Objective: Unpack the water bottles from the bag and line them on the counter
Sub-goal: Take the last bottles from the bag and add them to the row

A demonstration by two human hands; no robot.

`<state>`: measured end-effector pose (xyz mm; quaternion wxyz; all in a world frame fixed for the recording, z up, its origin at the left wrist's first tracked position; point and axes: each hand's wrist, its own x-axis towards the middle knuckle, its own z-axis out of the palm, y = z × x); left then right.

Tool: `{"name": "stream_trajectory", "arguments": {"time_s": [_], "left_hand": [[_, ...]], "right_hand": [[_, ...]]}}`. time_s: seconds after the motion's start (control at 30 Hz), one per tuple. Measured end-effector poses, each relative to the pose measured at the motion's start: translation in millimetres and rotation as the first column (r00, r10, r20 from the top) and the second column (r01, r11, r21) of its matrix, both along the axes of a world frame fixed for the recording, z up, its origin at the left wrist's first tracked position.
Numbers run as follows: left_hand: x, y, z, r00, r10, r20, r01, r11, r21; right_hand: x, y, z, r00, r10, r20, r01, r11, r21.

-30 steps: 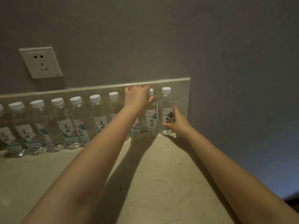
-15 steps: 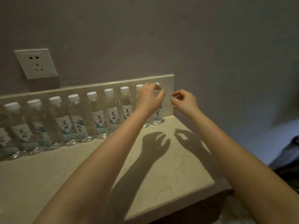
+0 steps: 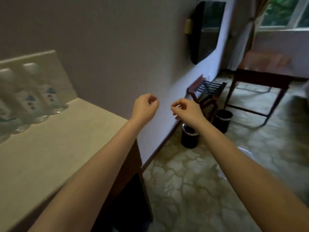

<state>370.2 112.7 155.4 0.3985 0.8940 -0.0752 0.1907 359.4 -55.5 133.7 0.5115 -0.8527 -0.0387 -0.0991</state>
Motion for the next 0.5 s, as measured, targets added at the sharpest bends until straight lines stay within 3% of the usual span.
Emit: {"name": "stream_trajectory", "arguments": {"time_s": [0.23, 0.5], "left_hand": [[32.1, -229.6, -64.2, 0.945, -0.243, -0.217, 0.274, 0.954, 0.125], [68.4, -467.9, -109.8, 0.852, -0.382, -0.359, 0.444, 0.890, 0.105]], "right_hand": [[-17.6, -231.5, -54.1, 0.974, -0.177, -0.143, 0.155, 0.977, -0.149], [-0.6, -453.4, -83.9, 0.932, -0.236, -0.276, 0.163, 0.951, -0.262]]}}
